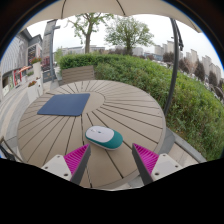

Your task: Arrange mouse

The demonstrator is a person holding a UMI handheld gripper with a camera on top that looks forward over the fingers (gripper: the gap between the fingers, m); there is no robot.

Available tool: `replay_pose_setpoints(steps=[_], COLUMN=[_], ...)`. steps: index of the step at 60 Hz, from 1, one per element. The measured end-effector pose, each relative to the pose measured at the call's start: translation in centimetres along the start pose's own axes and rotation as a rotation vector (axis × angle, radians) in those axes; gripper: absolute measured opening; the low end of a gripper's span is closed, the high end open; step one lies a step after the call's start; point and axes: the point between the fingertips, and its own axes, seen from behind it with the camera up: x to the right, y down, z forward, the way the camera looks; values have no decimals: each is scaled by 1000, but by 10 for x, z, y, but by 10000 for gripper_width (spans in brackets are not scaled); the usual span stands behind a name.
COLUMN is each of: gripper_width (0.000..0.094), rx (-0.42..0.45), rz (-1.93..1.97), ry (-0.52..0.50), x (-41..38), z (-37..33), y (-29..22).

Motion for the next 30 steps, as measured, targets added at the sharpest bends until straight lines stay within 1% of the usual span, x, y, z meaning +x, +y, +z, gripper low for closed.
replay_pose_setpoints(steps=[16,30], gripper_width=[857,855], rx=[-8,-21], rz=[26,35], ry=[7,48], x=[11,31], z=[44,77], y=[-16,-34])
